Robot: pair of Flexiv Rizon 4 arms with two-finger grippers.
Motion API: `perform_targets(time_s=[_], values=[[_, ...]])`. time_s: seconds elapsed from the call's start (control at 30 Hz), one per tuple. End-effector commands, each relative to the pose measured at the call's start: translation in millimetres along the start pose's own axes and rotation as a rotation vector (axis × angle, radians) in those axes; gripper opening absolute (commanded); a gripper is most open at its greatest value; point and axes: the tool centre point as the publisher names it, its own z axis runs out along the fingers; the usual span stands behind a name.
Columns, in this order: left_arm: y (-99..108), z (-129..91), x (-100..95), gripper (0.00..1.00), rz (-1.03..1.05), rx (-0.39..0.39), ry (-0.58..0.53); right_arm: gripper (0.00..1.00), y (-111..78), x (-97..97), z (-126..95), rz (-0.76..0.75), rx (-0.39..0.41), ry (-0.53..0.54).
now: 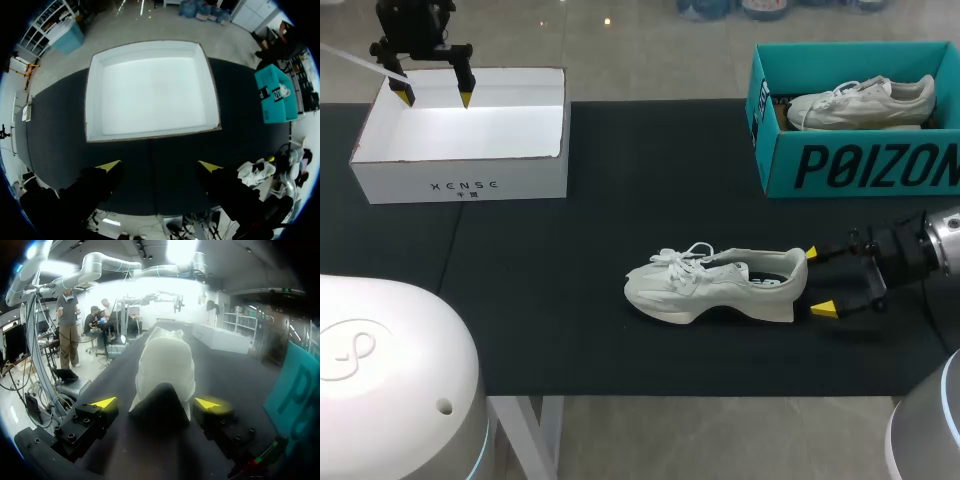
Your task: Take the shoe out of the shoebox, open the shoe tongue, remove and reinsert the insole, then place the shoe into the shoebox
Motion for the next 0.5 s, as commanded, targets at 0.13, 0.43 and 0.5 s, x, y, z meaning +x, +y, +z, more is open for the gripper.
perform_targets(time_s=[0.13,0.43,0.5], values=[[0,0,0.2,1.0,0.0,0.0,-0.002,1.0,-3.1,-2.0,15,0.0,-0.025,-0.004],[0,0,0.2,1.0,0.0,0.0,-0.002,1.0,-3.1,-0.1,27,0.011,-0.048,-0.008],[0,0,0.2,1.0,0.0,0.0,-0.002,1.0,-1.7,0.2,30,0.013,-0.048,-0.01]])
